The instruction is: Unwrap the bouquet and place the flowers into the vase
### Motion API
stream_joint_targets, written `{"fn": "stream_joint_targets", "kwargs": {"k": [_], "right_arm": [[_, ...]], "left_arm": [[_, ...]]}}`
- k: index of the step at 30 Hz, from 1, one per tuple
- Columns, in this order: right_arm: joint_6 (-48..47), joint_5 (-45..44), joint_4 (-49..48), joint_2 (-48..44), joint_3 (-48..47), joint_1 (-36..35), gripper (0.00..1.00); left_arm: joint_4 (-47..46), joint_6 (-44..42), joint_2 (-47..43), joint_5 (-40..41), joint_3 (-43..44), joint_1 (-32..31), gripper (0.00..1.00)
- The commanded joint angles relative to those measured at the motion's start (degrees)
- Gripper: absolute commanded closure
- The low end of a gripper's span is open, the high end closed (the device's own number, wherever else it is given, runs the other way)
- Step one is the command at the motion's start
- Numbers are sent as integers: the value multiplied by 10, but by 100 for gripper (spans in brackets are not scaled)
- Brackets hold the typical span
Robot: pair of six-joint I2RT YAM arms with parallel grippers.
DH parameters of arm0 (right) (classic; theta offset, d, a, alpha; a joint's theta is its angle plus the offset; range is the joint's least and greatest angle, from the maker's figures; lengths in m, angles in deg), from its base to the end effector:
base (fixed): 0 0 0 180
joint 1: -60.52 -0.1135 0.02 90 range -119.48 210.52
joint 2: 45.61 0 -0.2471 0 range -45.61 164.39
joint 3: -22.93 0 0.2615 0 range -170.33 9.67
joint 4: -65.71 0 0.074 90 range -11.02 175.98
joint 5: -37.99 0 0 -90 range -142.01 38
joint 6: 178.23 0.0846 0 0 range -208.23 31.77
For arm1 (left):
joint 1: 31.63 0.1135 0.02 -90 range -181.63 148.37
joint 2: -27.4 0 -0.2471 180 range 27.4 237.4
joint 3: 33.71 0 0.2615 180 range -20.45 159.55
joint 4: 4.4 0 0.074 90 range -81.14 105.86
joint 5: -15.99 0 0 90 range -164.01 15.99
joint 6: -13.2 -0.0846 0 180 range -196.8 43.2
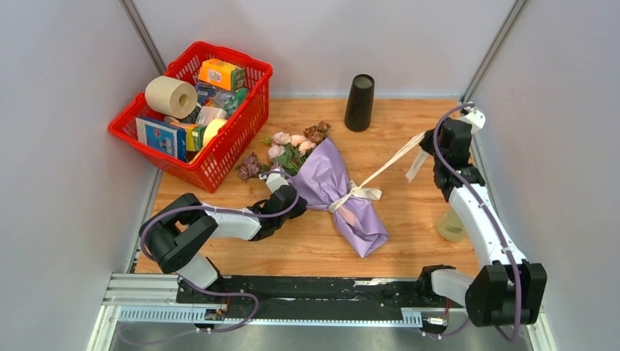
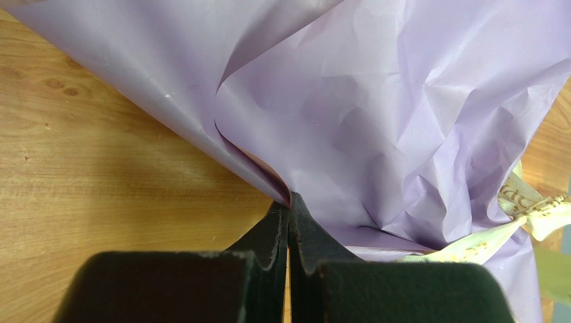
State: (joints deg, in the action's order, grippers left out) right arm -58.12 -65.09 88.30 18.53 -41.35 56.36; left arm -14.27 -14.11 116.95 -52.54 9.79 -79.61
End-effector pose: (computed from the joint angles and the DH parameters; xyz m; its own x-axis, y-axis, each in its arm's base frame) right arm 0.3188 0.0040 0.2768 -0.2603 0.4710 -0.8429 0.3104 0.8674 0.3889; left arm 0.2391 -0.2191 0.0822 -0.6199 -0.5473 -0.5623 -0.1246 0.7762 -0.6181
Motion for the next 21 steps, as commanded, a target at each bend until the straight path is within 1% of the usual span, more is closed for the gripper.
{"fn": "stream_joint_targets", "kwargs": {"k": [1,3,6,7,11,14,17,19,20,21], "right_arm": [[-10,-45,-46,42,-81,31,100],[-22,-48,-61,64,-107,36,100],[-44,-49,-73,101,-147,36,100],[-49,-52,-72,119,-159,55,100],[-53,-79,-63,157,-204,73,100],[-49,-74,-54,183,-234,97,100],[-50,-49,-46,215,-262,113,100],[-50,-4,-27,237,-282,113,100],[-50,31,-21,245,-283,112,96],[-47,70,-17,252,-279,111,89]], "left_arm": [[-16,-24,-11,-2,-11,-2,100],[-38,-31,-10,-11,-17,-2,100],[-47,-41,-4,-22,-12,-2,100],[-48,-41,-3,-24,-10,-2,100],[-52,-48,6,-35,-2,-2,100],[-56,-50,7,-39,-1,-2,100],[-56,-56,6,-39,3,-2,100],[-56,-58,8,-40,8,-1,100],[-56,-59,12,-42,14,-1,100],[-58,-58,14,-43,17,-2,100]]}}
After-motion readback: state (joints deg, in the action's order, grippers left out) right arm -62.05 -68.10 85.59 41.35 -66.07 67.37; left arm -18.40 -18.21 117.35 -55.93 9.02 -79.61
